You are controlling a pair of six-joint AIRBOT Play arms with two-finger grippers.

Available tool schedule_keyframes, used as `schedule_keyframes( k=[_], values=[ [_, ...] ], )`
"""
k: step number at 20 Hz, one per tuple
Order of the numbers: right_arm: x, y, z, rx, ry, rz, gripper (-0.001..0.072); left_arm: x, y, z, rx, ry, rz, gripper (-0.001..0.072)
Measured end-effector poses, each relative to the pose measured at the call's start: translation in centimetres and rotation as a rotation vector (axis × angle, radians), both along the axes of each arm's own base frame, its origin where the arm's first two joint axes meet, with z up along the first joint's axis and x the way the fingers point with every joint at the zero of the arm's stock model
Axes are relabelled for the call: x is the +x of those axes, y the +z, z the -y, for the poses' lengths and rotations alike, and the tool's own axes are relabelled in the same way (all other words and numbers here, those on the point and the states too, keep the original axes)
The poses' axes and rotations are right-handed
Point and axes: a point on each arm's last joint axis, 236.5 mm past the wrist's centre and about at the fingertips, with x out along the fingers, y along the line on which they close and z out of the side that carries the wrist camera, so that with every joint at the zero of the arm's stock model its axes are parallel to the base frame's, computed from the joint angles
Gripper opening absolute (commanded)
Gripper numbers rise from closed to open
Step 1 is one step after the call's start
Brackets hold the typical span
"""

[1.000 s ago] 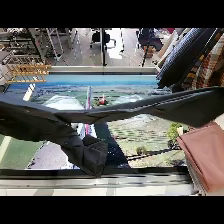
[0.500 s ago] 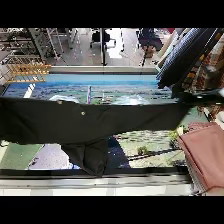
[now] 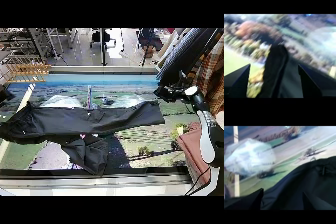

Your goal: Fold the clothes and pants, and hang the long-sleeved shirts on hangers.

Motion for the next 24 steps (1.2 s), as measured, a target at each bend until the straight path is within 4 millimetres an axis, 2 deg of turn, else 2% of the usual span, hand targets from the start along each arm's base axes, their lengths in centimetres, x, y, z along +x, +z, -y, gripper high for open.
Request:
schedule_keyframes(
  k=[1, 4, 7, 8, 10, 11, 12, 13, 14, 16, 20, 21, 22, 23, 24],
  values=[
    [-1.2, -0.5, -0.5, 0.001, 0.049, -0.048, 0.0497, -2.3, -0.8, -0.8, -0.015, 0.002, -0.073, 0.0583],
    [-7.0, -2.7, -3.5, 0.053, 0.237, -0.246, 0.0491, -10.0, -3.3, -2.4, -0.093, 0.04, -0.279, 0.0574],
    [-12.9, -3.7, -7.0, 0.131, 0.385, -0.383, 0.0491, -16.7, -5.1, -2.6, -0.167, 0.092, -0.395, 0.0588],
    [-15.2, -3.9, -8.5, 0.163, 0.433, -0.422, 0.0491, -18.3, -5.6, -2.5, -0.177, 0.111, -0.412, 0.0646],
    [-19.3, -4.3, -11.4, 0.209, 0.511, -0.488, 0.0491, -20.9, -6.5, -2.3, -0.191, 0.156, -0.416, 0.0658],
    [-21.5, -4.6, -13.0, 0.222, 0.55, -0.521, 0.0491, -21.9, -7.1, -2.2, -0.195, 0.182, -0.414, 0.0702],
    [-23.3, -5.1, -14.7, 0.23, 0.587, -0.548, 0.0494, -22.6, -7.7, -2.0, -0.205, 0.202, -0.406, 0.0702],
    [-25.1, -5.7, -16.4, 0.23, 0.624, -0.571, 0.0531, -22.9, -8.4, -1.7, -0.223, 0.219, -0.388, 0.0702],
    [-26.3, -6.4, -18.0, 0.22, 0.646, -0.584, 0.0534, -22.8, -8.8, -1.5, -0.238, 0.232, -0.363, 0.0702],
    [-28.5, -7.9, -21.3, 0.191, 0.698, -0.602, 0.055, -22.2, -9.5, -1.2, -0.259, 0.259, -0.309, 0.0702],
    [-32.6, -10.0, -27.2, 0.13, 0.799, -0.63, 0.055, -20.4, -9.8, -2.2, -0.234, 0.31, -0.214, 0.0672],
    [-33.5, -10.5, -28.4, 0.113, 0.819, -0.633, 0.055, -20.0, -9.7, -2.6, -0.223, 0.323, -0.193, 0.0515],
    [-34.1, -10.9, -29.6, 0.101, 0.831, -0.631, 0.055, -19.7, -9.6, -2.9, -0.214, 0.336, -0.173, 0.0238],
    [-34.7, -11.4, -30.8, 0.093, 0.842, -0.627, 0.055, -19.3, -9.5, -3.2, -0.206, 0.347, -0.157, 0.0029],
    [-35.2, -11.7, -31.9, 0.096, 0.846, -0.623, 0.0549, -19.0, -9.4, -3.5, -0.199, 0.357, -0.142, 0.0016]
  ],
)
